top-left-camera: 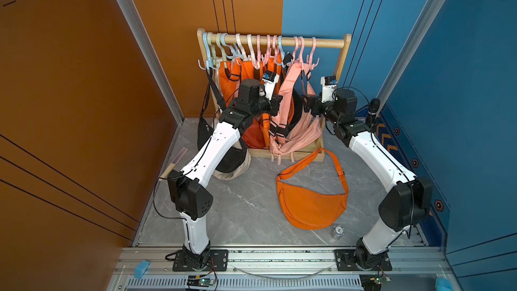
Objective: Take the bag off the hook
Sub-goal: Pick up the bag from the hook.
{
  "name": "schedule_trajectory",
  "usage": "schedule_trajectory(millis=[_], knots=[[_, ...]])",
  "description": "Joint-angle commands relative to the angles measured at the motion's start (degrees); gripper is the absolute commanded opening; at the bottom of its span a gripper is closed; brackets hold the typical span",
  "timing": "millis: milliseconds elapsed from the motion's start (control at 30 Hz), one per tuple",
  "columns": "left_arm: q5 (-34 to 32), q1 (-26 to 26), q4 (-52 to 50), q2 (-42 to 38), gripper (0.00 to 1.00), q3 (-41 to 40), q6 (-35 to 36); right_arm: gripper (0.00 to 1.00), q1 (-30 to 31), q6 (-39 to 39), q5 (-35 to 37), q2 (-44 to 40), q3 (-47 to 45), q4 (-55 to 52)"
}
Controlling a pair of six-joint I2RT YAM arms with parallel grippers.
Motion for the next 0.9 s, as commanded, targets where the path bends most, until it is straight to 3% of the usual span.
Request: schedule_trajectory(millis=[0, 100, 167, 367, 500, 867], knots=[[0.52, 0.46, 0.26, -2.08, 0.0, -0.51, 1.61, 0.89, -0.3, -0.59, -2.11, 2.68, 5.03, -3.42], [0.74, 0.55, 0.35, -2.08, 0.0, -0.43, 1.75, 0.87, -0.47, -0.04, -2.6, 4.91, 8.32, -4.15], [1.0, 0.65, 0.36, -1.9, 0.0, -0.34, 1.88, 0.81, -0.45, 0.28, -3.13, 5.99, 11.11, -4.63], [1.34, 0.85, 0.35, -1.7, 0.0, -0.37, 1.98, 0.36, -0.4, 1.04, -4.45, 7.54, 13.23, -5.39], [1.54, 0.85, 0.45, -1.62, 0.0, -0.43, 1.85, 0.0, -0.36, 1.31, -4.36, 6.52, 12.64, -5.49], [-1.37, -0.7, -1.53, -2.14, 0.0, 1.02, 0.82, 0.0, 0.15, 2.92, -4.68, 1.04, 9.55, -5.14]])
